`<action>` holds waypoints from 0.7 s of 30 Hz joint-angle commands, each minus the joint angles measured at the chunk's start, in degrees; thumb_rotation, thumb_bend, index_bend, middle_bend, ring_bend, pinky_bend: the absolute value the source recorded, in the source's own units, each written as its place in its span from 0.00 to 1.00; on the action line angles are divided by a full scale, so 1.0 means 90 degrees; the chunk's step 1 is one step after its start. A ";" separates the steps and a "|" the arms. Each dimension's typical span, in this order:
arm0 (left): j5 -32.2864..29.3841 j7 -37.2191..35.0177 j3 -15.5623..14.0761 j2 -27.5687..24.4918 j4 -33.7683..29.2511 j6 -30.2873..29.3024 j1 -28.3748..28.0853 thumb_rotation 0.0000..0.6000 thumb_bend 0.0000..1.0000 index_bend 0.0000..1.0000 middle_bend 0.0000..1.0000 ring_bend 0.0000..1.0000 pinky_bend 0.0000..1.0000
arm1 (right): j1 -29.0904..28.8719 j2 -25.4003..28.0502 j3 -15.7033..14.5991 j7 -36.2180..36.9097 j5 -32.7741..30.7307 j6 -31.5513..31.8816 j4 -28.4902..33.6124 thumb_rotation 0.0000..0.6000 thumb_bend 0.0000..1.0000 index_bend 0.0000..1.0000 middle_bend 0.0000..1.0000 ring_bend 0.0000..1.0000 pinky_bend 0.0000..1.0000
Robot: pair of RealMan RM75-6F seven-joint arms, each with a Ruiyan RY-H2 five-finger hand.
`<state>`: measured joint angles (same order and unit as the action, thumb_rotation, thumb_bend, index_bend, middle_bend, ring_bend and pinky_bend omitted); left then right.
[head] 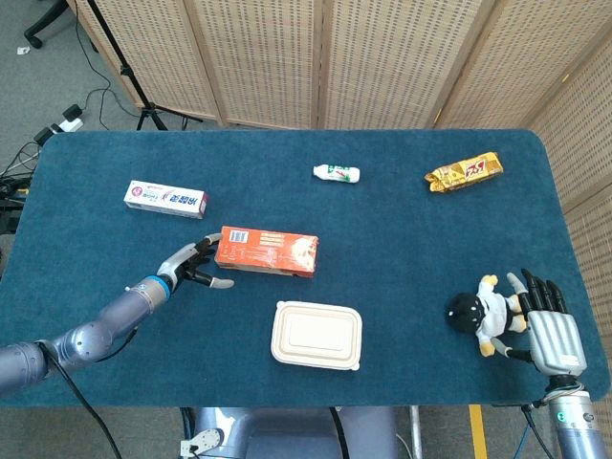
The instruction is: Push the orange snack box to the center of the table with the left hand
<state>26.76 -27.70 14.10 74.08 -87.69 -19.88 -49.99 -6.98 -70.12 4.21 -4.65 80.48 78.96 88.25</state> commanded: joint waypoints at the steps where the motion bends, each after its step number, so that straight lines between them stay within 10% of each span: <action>1: -0.0078 0.0003 -0.0065 0.0083 0.0060 -0.0007 -0.0102 1.00 0.10 0.00 0.00 0.00 0.00 | -0.0002 0.0002 0.0004 0.0011 -0.0009 -0.0009 -0.0005 1.00 0.05 0.02 0.00 0.00 0.00; 21: -0.0392 0.0033 -0.0129 0.0492 -0.0101 -0.0198 -0.0720 1.00 0.10 0.00 0.00 0.00 0.00 | -0.0009 0.0023 0.0020 0.0106 -0.0042 -0.0043 -0.0032 1.00 0.05 0.02 0.00 0.00 0.00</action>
<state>23.53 -27.49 12.94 78.20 -88.56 -21.32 -56.08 -7.07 -69.93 4.39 -3.71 80.09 78.56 87.96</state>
